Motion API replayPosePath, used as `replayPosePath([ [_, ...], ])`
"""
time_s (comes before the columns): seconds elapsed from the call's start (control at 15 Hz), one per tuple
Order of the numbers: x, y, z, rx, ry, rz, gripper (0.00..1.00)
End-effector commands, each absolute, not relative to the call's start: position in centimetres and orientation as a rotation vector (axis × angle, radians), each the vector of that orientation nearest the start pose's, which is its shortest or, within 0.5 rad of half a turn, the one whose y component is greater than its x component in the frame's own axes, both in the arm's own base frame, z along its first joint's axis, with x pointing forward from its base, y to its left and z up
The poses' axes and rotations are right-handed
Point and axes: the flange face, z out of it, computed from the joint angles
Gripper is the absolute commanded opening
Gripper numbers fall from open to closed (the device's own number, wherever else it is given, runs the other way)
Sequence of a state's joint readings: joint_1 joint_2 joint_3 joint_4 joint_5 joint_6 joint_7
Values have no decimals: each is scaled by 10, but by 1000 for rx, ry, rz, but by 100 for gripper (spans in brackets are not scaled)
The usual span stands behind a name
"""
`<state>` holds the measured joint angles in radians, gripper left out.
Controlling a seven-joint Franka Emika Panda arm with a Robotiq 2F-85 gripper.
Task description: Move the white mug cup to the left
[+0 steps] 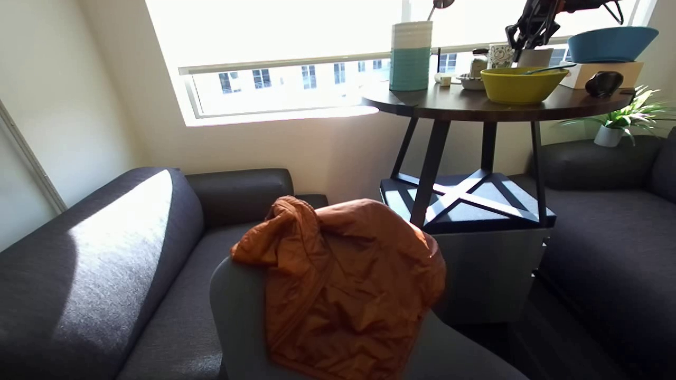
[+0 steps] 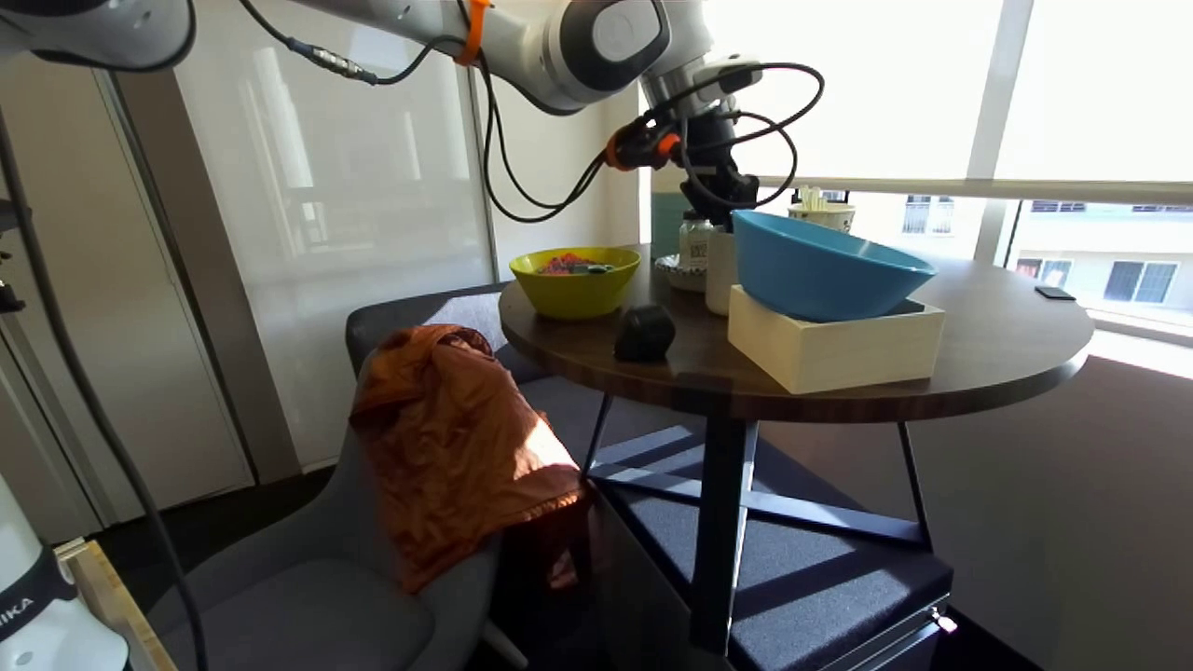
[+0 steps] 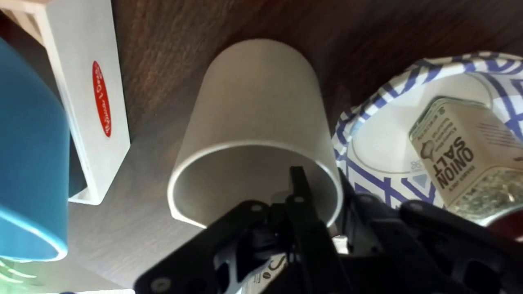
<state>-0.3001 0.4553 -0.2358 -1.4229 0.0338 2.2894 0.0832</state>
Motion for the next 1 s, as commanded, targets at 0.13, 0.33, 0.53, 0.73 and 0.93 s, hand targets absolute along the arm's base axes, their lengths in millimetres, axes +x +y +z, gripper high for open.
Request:
replayPosePath([
  [0.13,646,-346,504,-3049,1013,-731,1],
  [0.33,637,-348,526,-3031,1049,-771,2],
  [0.53,610,-343,563,-3030,995,-785,2],
  [0.73,572,-327,609,-3003,776,-790,2],
  [0.93,535,-300,652,-2982,543,-774,2],
])
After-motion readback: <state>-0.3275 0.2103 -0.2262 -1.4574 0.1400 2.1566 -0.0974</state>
